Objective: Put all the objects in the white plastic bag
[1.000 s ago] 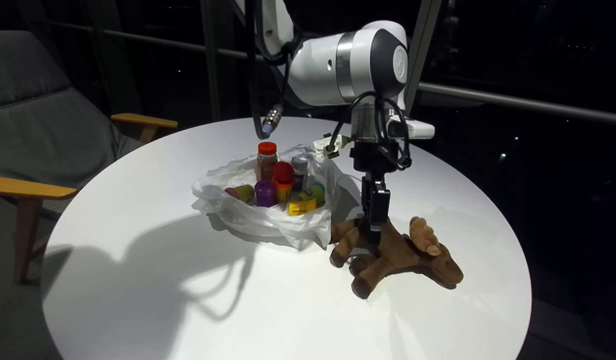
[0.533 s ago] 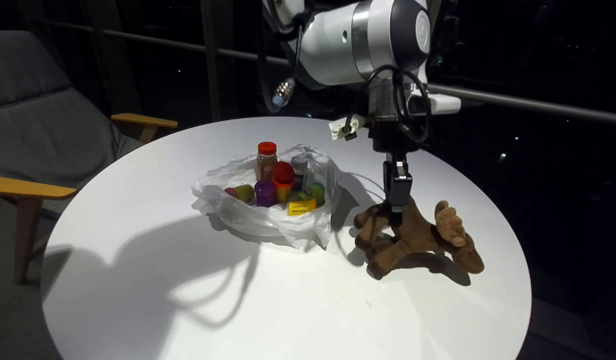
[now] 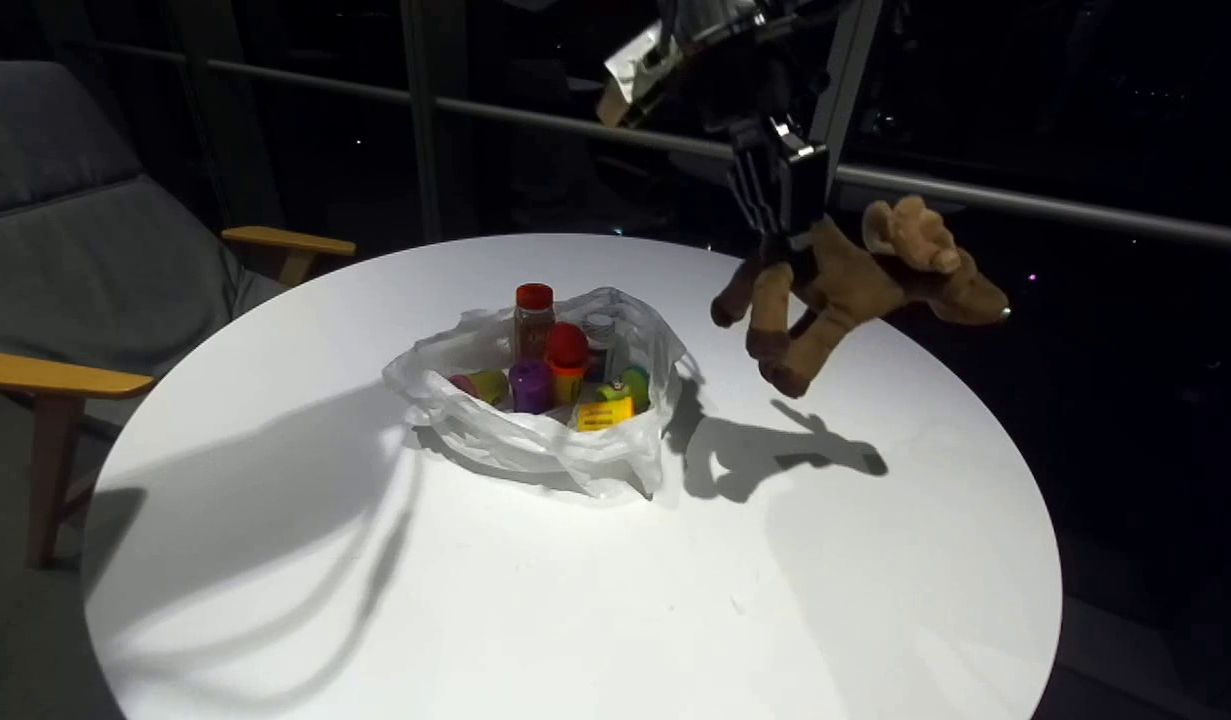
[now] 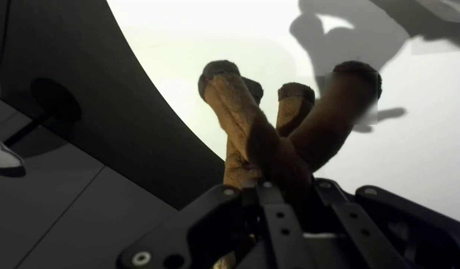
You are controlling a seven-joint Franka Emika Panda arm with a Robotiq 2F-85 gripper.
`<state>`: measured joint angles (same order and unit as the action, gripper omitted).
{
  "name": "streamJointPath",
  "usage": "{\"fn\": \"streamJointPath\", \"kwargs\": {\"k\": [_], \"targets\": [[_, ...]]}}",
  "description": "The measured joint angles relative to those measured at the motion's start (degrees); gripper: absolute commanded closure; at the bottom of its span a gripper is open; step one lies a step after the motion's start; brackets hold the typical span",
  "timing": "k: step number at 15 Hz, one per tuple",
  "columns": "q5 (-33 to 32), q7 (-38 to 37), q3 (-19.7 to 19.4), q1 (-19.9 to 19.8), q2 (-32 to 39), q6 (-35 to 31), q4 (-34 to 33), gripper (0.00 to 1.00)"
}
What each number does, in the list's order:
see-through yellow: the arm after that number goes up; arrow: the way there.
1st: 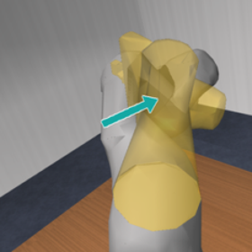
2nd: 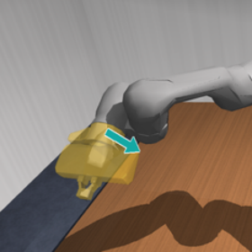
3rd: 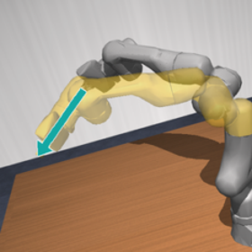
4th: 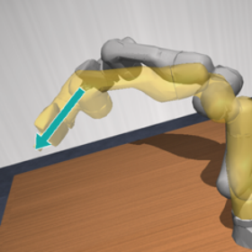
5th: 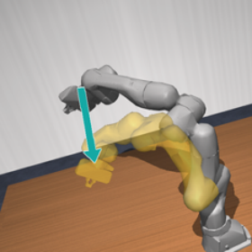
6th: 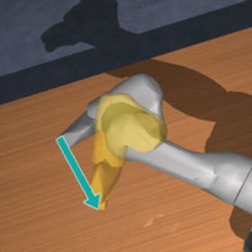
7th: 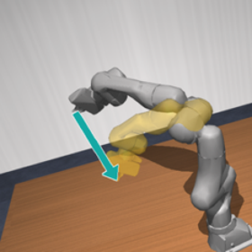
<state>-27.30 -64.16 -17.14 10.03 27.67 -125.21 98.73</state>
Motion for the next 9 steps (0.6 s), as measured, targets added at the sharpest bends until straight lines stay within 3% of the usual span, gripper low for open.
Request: {"fn": "streamJointPath", "kwargs": {"k": [4, 9], "targets": [[-5.08, 0.43, 6.49, 3.14, -9.71, -0.47, 8.55, 0.91], [-5.30, 1.26, 17.58, 5.87, -16.03, -0.26, 16.91, 0.91]]}}
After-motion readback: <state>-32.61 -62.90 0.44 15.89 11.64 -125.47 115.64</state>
